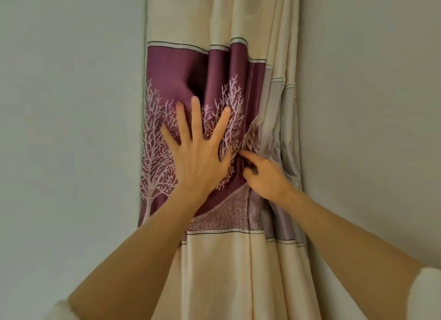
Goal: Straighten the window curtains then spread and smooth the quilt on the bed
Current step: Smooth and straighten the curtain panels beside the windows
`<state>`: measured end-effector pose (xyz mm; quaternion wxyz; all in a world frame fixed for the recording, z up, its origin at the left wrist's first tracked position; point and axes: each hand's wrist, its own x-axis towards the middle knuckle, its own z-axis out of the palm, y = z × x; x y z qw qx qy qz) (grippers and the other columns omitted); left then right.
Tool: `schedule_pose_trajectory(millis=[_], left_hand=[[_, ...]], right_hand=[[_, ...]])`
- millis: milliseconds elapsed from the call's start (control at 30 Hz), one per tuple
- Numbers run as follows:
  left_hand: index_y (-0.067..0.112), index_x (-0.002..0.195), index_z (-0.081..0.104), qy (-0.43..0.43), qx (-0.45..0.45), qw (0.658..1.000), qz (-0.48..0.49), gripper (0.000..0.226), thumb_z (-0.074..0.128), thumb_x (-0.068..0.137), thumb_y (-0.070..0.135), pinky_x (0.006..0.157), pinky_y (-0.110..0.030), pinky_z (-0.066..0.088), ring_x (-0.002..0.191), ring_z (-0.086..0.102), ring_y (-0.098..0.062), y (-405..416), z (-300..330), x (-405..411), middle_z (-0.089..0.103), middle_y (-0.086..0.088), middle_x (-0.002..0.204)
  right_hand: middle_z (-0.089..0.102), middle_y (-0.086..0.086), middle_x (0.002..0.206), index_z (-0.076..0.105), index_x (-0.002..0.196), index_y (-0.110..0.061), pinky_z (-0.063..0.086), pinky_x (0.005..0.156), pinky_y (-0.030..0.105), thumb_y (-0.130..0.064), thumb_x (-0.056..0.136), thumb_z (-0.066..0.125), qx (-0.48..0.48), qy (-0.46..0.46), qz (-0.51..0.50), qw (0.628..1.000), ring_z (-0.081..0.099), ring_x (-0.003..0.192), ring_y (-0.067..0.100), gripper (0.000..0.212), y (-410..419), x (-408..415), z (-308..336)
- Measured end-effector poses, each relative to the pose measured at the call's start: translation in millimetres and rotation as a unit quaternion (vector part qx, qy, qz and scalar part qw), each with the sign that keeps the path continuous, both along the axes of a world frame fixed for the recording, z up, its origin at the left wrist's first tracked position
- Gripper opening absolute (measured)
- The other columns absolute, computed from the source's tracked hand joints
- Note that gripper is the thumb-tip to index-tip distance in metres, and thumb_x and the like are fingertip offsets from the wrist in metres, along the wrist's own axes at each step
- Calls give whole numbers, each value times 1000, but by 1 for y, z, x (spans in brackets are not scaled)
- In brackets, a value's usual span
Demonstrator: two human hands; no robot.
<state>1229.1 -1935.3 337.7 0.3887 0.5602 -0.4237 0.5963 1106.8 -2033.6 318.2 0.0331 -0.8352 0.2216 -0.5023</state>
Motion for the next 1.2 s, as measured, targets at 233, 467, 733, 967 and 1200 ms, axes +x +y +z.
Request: schedule_pose_trajectory(millis=[233, 467, 733, 967, 1200], left_hand=[[41, 145, 11, -15, 40, 996, 80, 101, 76, 69, 37, 98, -76, 18, 139, 7, -51, 32, 21, -8, 4, -17, 157], [37, 138, 34, -48, 80, 989, 112, 78, 72, 71, 42, 100, -76, 8, 142, -7, -44, 36, 30, -26, -6, -10, 158], [36, 139, 32, -36, 72, 992, 93, 81, 70, 69, 52, 101, -76, 3, 142, -6, -43, 21, 25, -22, 1, -8, 159], [43, 145, 10, 45, 19, 998, 42, 101, 58, 62, 77, 98, -77, 8, 141, -2, -45, 22, 20, 18, 1, -10, 158], [45, 145, 6, 51, 68, 996, -22, 67, 38, 88, 59, 105, -70, 17, 142, 0, -45, 4, 16, 71, -7, -6, 159]], right_hand=[[65, 7, 91, 60, 108, -18, 41, 70, 37, -27, 83, 56, -282, -169, -219, 918, 61, 82, 29, 27, 60, -29, 30], [22, 12, 153, 35, 139, -24, 22, 101, 63, -26, 79, 53, -313, -16, -393, 865, 12, 142, 36, 63, 103, -45, 70], [-5, 13, 157, 12, 146, -33, -10, 101, 71, -64, 83, 38, -271, -26, -478, 835, -12, 141, 44, 75, 93, -77, 82], [-9, 8, 158, 1, 145, -40, 0, 110, 62, -65, 79, 42, -167, -44, -285, 943, -11, 141, 42, 81, 59, -41, 66], [17, 6, 156, 25, 144, -29, 17, 115, 37, -2, 83, 45, -135, -95, -66, 984, 15, 143, 29, 70, 21, 9, 76]])
